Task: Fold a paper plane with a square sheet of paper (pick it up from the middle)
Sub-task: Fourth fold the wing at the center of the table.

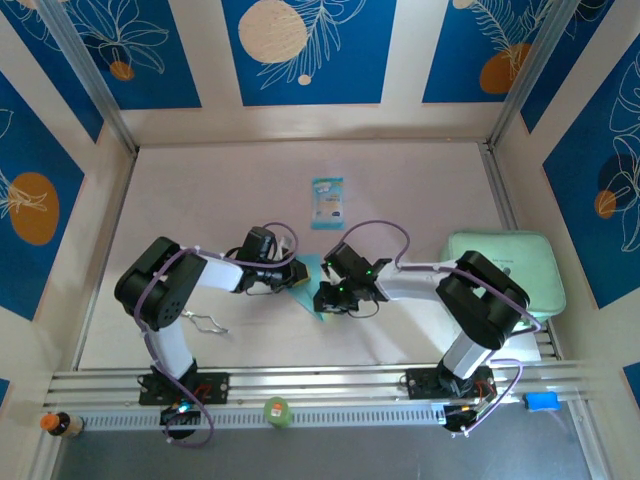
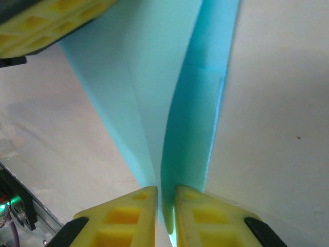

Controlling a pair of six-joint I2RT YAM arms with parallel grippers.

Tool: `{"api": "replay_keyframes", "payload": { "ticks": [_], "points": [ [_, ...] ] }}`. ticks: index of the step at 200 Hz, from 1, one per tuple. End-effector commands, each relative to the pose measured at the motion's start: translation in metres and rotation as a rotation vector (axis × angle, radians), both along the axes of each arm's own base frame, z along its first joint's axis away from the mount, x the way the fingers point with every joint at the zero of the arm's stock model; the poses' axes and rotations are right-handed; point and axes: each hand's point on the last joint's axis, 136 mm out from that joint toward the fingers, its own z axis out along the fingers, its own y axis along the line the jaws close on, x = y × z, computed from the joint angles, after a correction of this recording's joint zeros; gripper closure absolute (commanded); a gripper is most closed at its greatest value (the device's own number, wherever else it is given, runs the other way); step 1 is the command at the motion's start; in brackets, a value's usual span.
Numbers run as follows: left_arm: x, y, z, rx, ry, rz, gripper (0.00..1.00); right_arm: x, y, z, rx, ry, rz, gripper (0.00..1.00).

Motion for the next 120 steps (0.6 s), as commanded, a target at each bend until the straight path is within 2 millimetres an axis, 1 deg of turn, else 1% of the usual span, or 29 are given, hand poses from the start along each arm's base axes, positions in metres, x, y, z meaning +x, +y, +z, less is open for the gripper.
{"api": "replay_keyframes", "payload": {
  "ticks": [1, 55, 66, 101, 120],
  "points": [
    [-0.014, 0.012, -0.021, 0.067, 0.068, 0.011, 0.99, -0.009, -0.009, -0.009, 0.006, 0.041, -0.032, 0.86],
    [-0.015, 0.012, -0.023, 0.066, 0.072, 0.014, 0.99, -0.016, -0.009, -0.012, 0.172, 0.112, -0.061, 0.88],
    [-0.015, 0.012, -0.024, 0.064, 0.074, 0.014, 0.99, -0.017, -0.009, -0.010, 0.194, 0.124, -0.060, 0.91],
    [-0.015, 0.012, -0.024, 0.064, 0.074, 0.017, 0.99, -0.019, -0.014, -0.010, 0.210, 0.138, -0.071, 0.91],
    [-0.015, 0.012, -0.024, 0.064, 0.072, 0.017, 0.99, -0.021, -0.014, -0.010, 0.219, 0.149, -0.065, 0.90]
  ]
}}
